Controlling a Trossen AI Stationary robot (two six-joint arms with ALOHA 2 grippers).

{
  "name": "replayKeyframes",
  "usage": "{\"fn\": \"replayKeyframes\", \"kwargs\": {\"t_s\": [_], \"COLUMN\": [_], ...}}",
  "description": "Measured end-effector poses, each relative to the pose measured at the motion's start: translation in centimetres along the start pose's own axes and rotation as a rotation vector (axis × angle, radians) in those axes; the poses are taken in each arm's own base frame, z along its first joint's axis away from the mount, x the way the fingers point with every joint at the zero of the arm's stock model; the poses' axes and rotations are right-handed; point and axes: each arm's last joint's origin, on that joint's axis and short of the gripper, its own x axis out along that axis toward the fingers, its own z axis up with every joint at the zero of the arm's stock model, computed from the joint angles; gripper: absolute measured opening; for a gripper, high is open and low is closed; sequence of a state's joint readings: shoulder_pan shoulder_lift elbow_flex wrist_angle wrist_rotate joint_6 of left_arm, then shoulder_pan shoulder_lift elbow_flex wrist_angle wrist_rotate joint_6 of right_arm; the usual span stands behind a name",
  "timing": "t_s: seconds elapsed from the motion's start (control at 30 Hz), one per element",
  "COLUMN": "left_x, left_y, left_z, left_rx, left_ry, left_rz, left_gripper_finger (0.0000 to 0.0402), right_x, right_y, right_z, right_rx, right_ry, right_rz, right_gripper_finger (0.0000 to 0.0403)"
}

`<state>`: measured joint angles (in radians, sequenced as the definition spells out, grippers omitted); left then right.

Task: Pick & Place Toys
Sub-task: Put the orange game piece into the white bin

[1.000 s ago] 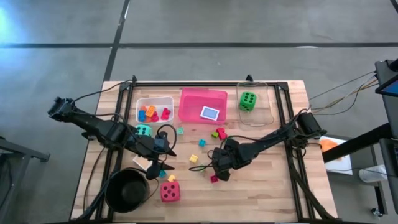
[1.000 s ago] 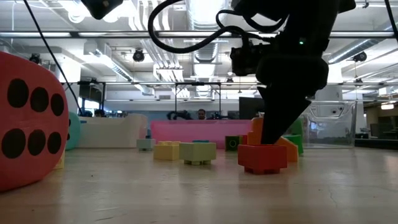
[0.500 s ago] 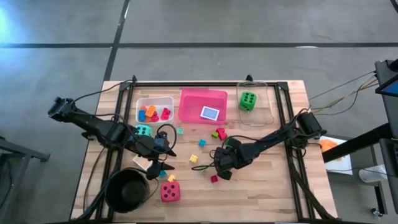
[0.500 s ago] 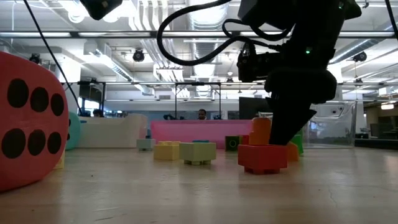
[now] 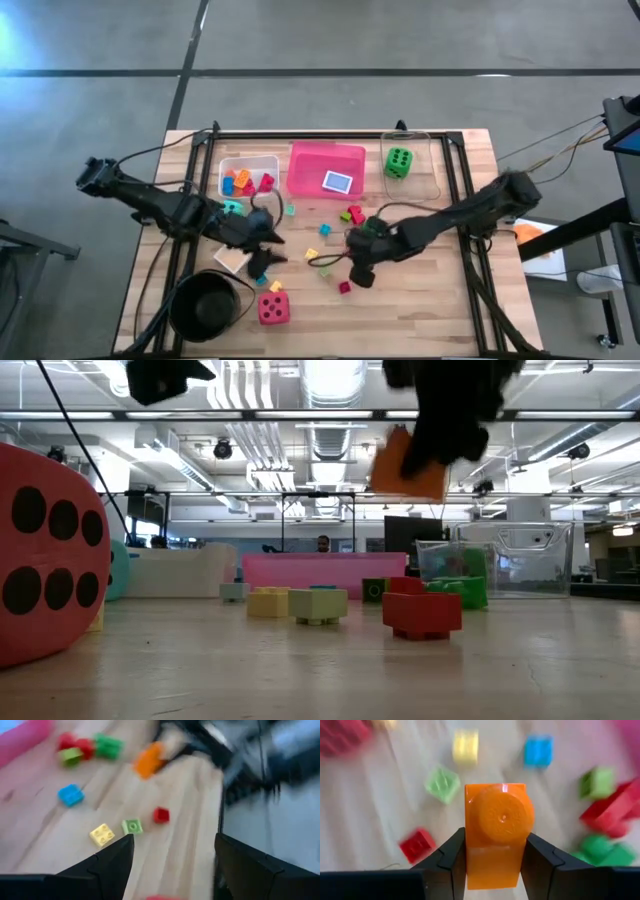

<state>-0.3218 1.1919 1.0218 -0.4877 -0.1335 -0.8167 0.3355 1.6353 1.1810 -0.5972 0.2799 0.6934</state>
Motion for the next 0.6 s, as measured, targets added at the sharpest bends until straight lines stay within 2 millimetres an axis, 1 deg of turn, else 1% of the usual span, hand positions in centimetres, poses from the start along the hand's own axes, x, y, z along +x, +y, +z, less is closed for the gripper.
{"fn": "replayKeyframes", "kwargs": {"t_s": [0.1,0.2,0.33,0.43,0.6], "left_x": [0.3,0.5,0.2,-0.4,-1.1], "left_y": [1.2,1.9,1.9,1.4,1.1], "left_z": [2.0,3.9,6.1,7.5,8.9], "left_rx": [-0.224,-0.346,-0.436,-0.435,-0.449], "left_ry": [-0.044,-0.102,-0.225,-0.345,-0.471], "left_rz": [-0.025,-0.110,-0.251,-0.356,-0.456], "left_gripper_finger": [0.0278,0.0279,0.0279,0.0279,0.0279], "right_x": [-2.7,-4.9,-7.6,-9.6,-13.2], "right_y": [-0.4,-1.0,-1.9,-2.4,-2.7], "right_z": [1.1,1.8,2.8,3.3,4.6], "right_rx": [-0.012,-0.040,-0.025,-0.029,-0.029], "right_ry": [-0.112,-0.197,-0.315,-0.411,-0.617], "right_rz": [-0.001,-0.012,-0.046,-0.074,-0.005], "right_gripper_finger": [0.0130,0.0130,0.0130,0.0130,0.0130]}}
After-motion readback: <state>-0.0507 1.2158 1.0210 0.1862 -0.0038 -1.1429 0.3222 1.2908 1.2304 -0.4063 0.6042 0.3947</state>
